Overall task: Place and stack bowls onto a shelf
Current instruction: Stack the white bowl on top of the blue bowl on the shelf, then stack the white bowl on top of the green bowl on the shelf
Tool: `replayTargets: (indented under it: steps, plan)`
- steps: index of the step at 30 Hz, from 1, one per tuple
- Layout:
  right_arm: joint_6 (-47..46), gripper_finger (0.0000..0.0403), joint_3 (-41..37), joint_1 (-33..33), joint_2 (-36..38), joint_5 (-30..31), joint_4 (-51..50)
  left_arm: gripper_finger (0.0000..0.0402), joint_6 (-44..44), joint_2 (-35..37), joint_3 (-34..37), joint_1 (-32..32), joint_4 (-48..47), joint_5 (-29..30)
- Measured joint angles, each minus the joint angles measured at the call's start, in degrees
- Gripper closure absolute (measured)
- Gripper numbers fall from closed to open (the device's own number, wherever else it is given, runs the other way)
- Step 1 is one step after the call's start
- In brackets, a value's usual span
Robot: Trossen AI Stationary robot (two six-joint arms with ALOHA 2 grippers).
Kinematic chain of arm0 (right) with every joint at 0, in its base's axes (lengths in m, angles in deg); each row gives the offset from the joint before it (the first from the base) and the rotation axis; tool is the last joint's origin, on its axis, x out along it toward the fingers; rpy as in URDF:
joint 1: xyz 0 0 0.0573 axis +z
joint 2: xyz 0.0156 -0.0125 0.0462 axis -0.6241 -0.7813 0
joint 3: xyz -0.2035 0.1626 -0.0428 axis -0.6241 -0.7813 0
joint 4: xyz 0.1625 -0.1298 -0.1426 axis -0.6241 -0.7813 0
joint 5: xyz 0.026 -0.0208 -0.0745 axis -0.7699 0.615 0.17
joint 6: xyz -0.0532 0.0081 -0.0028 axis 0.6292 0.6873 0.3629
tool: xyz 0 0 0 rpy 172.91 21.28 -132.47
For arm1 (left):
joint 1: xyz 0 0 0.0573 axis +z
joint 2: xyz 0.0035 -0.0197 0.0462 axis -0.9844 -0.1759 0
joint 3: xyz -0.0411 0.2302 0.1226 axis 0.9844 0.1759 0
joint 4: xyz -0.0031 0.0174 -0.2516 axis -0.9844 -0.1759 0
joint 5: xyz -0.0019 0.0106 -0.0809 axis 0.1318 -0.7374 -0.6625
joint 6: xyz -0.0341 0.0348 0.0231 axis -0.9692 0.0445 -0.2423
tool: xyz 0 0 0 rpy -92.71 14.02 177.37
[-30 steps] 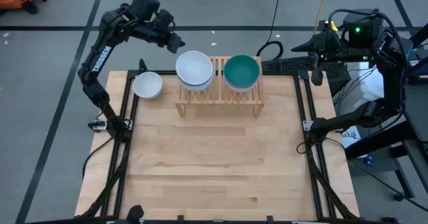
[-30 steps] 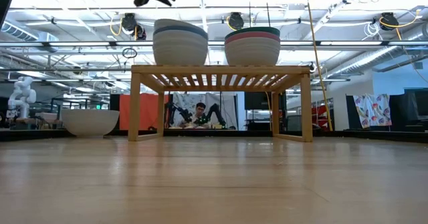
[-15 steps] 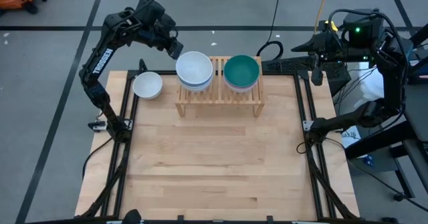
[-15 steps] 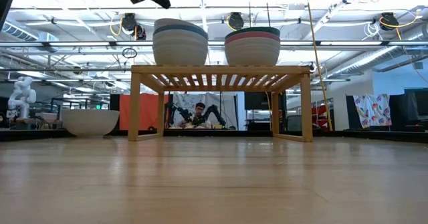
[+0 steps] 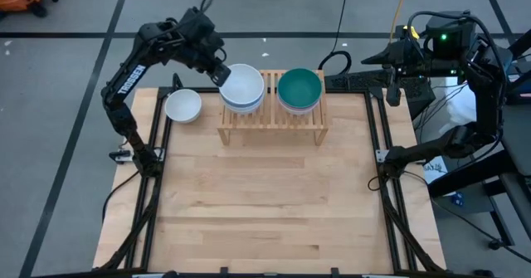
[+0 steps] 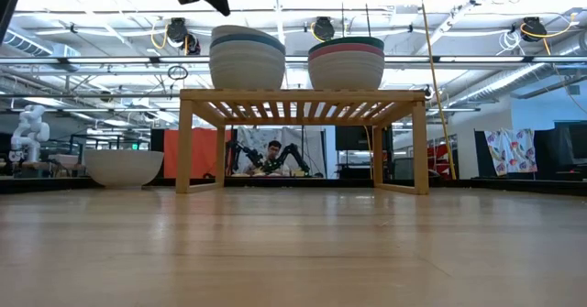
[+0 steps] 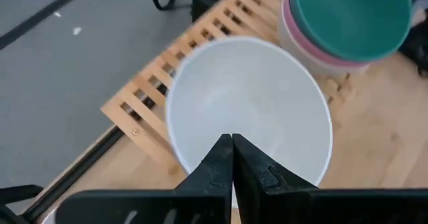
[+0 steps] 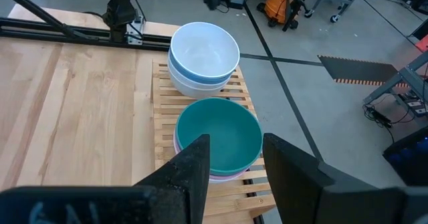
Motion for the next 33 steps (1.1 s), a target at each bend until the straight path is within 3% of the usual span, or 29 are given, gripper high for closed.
replayTargets:
  steps: [23,29,33]
  plan:
    - [-0.02,0.0269,0.00,0.00,0.00,0.00,-0.02,0.0400,1.71,-0.03,12.88,-1.75,-0.17,2.06]
    - [-0.02,0.0269,0.00,-0.02,0.02,-0.02,-0.02,0.0401,2.76,0.31,12.50,-1.47,1.85,3.19]
    - [-0.02,0.0269,0.00,0.00,0.02,-0.04,-0.02,0.0401,5.39,2.89,8.16,-1.27,-0.17,5.61]
